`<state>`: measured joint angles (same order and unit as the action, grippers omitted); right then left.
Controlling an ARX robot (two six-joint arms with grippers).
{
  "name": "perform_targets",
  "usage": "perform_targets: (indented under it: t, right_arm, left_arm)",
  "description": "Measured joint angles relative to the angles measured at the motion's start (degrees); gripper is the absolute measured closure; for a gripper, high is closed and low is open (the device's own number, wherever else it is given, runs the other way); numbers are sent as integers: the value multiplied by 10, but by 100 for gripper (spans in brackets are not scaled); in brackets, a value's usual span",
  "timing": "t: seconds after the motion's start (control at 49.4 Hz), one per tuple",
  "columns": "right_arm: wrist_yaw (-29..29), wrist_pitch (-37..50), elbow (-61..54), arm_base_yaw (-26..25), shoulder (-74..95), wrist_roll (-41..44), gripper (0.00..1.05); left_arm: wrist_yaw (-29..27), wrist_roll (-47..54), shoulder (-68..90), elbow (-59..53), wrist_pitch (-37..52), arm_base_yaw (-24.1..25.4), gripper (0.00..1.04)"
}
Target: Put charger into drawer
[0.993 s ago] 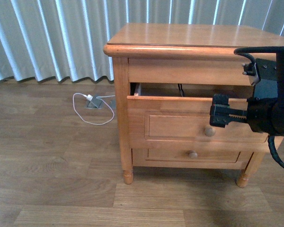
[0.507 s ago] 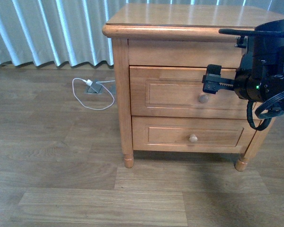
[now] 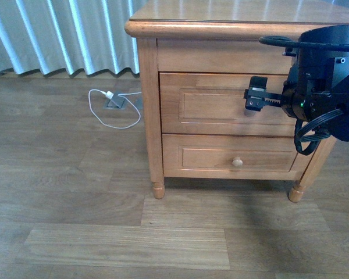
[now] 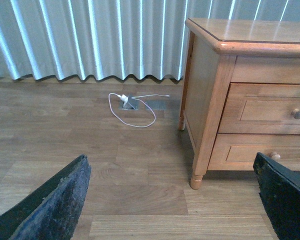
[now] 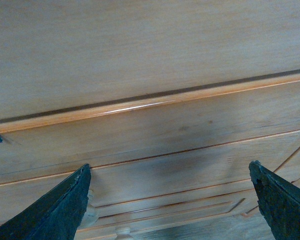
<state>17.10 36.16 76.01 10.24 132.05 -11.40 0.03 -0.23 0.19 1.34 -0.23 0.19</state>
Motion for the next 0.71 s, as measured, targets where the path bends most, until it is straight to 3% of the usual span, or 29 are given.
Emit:
perform_targets:
  t: [0.385, 0.709]
  right_arm:
    - [17, -5, 14, 1, 2, 9, 9]
    - [-24, -1, -67, -3, -73, -5, 9]
  left_arm:
    - [0, 0, 0, 0, 0, 0, 6]
    - [0, 0, 0, 0, 0, 0, 6]
